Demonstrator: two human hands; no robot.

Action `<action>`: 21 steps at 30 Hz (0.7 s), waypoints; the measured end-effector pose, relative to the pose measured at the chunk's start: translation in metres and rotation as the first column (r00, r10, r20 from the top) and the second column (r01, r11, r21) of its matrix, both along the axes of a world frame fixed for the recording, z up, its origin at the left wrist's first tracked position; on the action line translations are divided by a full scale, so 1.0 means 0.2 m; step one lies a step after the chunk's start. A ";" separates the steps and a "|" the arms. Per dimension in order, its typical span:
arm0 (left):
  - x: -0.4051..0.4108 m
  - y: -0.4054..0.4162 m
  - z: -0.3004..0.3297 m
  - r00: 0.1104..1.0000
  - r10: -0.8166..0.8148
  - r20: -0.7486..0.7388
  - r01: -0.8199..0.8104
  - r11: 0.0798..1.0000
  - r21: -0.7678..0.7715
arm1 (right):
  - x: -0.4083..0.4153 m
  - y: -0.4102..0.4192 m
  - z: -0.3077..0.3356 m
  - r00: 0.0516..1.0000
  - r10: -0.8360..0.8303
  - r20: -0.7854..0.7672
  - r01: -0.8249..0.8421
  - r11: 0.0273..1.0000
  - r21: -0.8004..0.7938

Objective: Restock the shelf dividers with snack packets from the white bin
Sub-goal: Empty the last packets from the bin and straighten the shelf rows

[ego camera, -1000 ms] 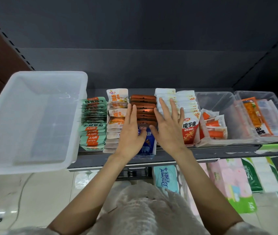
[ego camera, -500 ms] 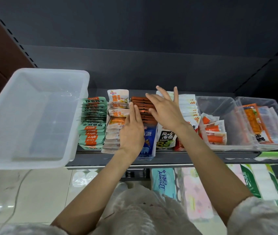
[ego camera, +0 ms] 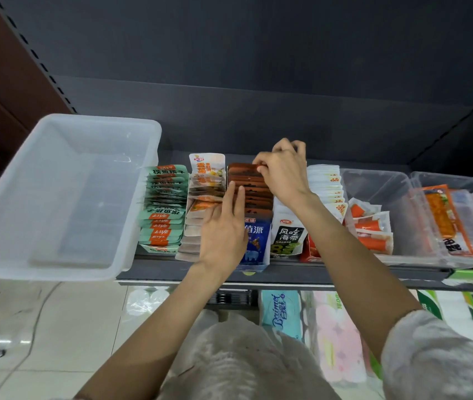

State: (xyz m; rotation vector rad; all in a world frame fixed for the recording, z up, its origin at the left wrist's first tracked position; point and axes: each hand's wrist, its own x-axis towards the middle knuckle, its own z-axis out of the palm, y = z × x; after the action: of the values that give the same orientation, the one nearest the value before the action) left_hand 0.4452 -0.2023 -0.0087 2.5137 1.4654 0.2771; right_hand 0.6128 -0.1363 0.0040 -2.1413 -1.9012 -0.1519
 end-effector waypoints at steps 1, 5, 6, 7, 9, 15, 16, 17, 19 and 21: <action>0.01 0.01 0.00 1.000 0.009 0.003 -0.009 1.000 0.016 | 0.00 0.00 0.00 1.000 -0.006 0.006 0.006 1.000 0.005; 0.03 0.04 0.02 1.000 -0.003 -0.006 0.003 1.000 0.011 | 0.00 0.01 0.00 1.000 -0.016 -0.001 0.016 1.000 0.026; 0.02 0.05 0.01 1.000 -0.006 -0.002 0.006 1.000 -0.003 | 0.00 0.01 0.00 1.000 -0.014 -0.004 0.014 1.000 0.026; 0.02 0.05 0.01 1.000 -0.004 0.011 0.005 1.000 -0.020 | 0.00 0.01 0.00 1.000 -0.009 -0.007 0.009 1.000 0.028; 0.01 0.04 0.01 0.999 0.010 0.052 -0.007 0.999 -0.047 | 0.00 -0.02 0.00 0.999 0.002 -0.034 0.000 0.999 0.040; -0.16 0.03 0.05 0.970 -0.008 0.241 -0.019 0.994 0.108 | -0.03 -0.16 0.08 0.957 0.064 -0.283 -0.004 0.978 0.210; -0.21 0.03 0.06 0.960 -0.017 0.278 -0.016 0.993 0.118 | -0.04 -0.19 0.10 0.948 0.087 -0.307 -0.016 0.974 0.226; -0.26 0.04 0.07 0.953 -0.025 0.303 -0.011 0.993 0.117 | -0.06 -0.23 0.11 0.946 0.108 -0.304 -0.037 0.972 0.230; -0.38 0.05 0.07 0.945 -0.034 0.325 -0.009 0.991 0.131 | -0.09 -0.28 0.12 0.950 0.152 -0.271 -0.096 0.973 0.209; -0.48 0.08 0.06 0.944 -0.020 0.330 -0.038 0.985 0.168 | -0.15 -0.30 0.12 0.945 0.191 -0.266 -0.152 0.975 0.162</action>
State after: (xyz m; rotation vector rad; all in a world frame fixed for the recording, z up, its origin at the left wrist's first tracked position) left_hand 0.3482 -0.1870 0.0042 2.4329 1.3675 0.8171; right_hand 0.5835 -0.1964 0.0279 -1.7883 -1.8403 0.0510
